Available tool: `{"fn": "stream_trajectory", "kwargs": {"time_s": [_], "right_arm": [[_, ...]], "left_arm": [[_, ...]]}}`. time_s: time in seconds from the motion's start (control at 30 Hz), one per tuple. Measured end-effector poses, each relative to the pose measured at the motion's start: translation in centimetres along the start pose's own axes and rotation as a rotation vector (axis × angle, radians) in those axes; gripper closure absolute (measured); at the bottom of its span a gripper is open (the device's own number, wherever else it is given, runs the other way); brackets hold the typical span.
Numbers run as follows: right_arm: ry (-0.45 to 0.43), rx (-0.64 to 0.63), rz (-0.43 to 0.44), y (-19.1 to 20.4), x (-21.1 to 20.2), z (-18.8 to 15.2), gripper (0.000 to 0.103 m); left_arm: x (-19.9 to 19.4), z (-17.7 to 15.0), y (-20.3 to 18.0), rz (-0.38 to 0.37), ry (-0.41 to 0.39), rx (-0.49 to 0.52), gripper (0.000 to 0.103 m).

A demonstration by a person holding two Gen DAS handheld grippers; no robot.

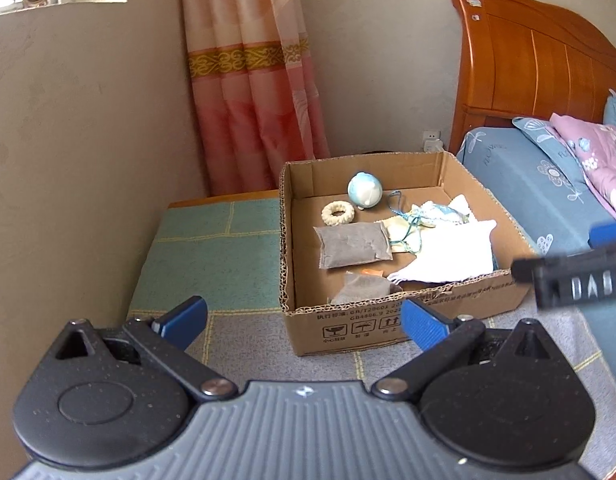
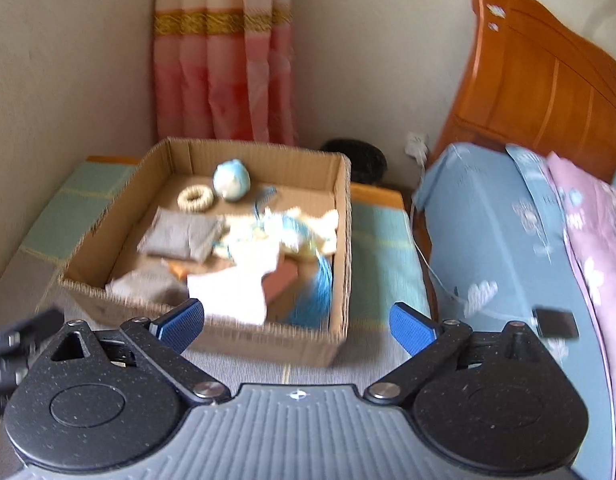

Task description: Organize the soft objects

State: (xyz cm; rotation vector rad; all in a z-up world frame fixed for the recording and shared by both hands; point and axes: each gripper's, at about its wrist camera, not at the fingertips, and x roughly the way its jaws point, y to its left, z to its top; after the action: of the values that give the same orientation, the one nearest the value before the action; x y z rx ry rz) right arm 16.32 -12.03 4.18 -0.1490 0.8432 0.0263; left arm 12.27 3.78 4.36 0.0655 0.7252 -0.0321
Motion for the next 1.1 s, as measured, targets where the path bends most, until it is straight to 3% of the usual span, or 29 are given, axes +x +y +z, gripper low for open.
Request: {"fn": "stream_trajectory", "kwargs": {"time_s": [0.3,1.1], "right_arm": [[0.016,0.059,0.015,0.4,-1.6,-2.8,0.001],[-0.009,0.084,0.013,0.3,-2.8,-3.0,0.000]], "left_arm": [[-0.3,-0.1,-0.5,0.012,0.040,-0.026,0.001],[-1.3,-0.2,-0.7,0.035,0.030,-0.034,0.001]]}}
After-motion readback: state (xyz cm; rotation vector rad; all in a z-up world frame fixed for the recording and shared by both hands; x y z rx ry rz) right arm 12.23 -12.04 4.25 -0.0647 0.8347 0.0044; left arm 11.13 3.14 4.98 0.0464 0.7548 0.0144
